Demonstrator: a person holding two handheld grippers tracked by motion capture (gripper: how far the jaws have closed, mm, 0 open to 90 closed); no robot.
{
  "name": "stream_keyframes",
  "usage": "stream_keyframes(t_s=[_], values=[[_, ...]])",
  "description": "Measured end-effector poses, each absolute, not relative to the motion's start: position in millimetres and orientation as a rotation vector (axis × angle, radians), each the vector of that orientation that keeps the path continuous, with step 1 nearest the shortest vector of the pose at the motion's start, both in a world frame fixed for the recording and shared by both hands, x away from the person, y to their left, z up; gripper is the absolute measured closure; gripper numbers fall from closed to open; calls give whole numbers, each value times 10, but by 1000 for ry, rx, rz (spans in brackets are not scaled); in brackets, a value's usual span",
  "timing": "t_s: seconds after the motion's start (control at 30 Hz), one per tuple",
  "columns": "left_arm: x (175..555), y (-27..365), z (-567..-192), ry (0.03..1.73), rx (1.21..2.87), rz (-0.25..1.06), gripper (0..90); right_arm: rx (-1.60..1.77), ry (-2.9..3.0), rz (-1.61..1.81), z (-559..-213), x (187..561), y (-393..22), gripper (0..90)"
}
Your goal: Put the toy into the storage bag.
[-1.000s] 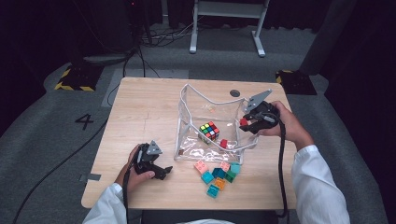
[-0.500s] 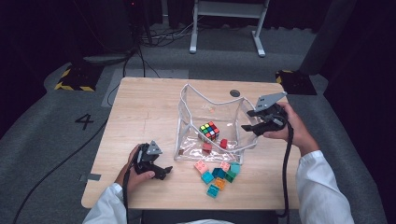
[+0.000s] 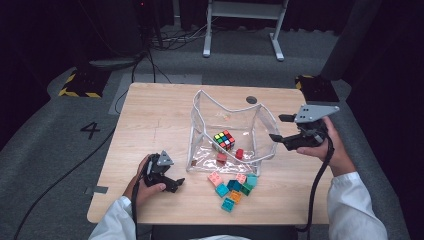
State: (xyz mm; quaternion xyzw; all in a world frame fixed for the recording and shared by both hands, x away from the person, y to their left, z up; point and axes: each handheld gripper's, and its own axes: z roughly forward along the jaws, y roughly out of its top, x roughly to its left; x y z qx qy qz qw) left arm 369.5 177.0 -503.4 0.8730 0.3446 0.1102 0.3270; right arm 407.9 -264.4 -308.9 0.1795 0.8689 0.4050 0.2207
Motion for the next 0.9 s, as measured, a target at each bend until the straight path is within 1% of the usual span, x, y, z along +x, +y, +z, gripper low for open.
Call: stream_keyframes(t_s=[0.3,0.5,0.57,0.6,0.83,0.9], values=[[3692,1769,-5034,907,2285,287,1,541,2340,1156,-3133,3910,-2874,282],[3695,1769,-5034,903,2286,290,1,602,2310,1196,-3247,3818,-3039,281],[3695,1769,-5035,905,2285,288,1,623,2318,1198,-3360,3800,-3110,281],[3696,1770,-5034,902,2287,289,1,623,2318,1198,-3360,3800,-3110,281],[3694,1769,-5035,905,2284,289,1,665,2362,1167,-3677,3780,-3185,281],[3694,1768,-5036,906,2283,289,1,676,2389,1156,-3823,3758,-3189,282]])
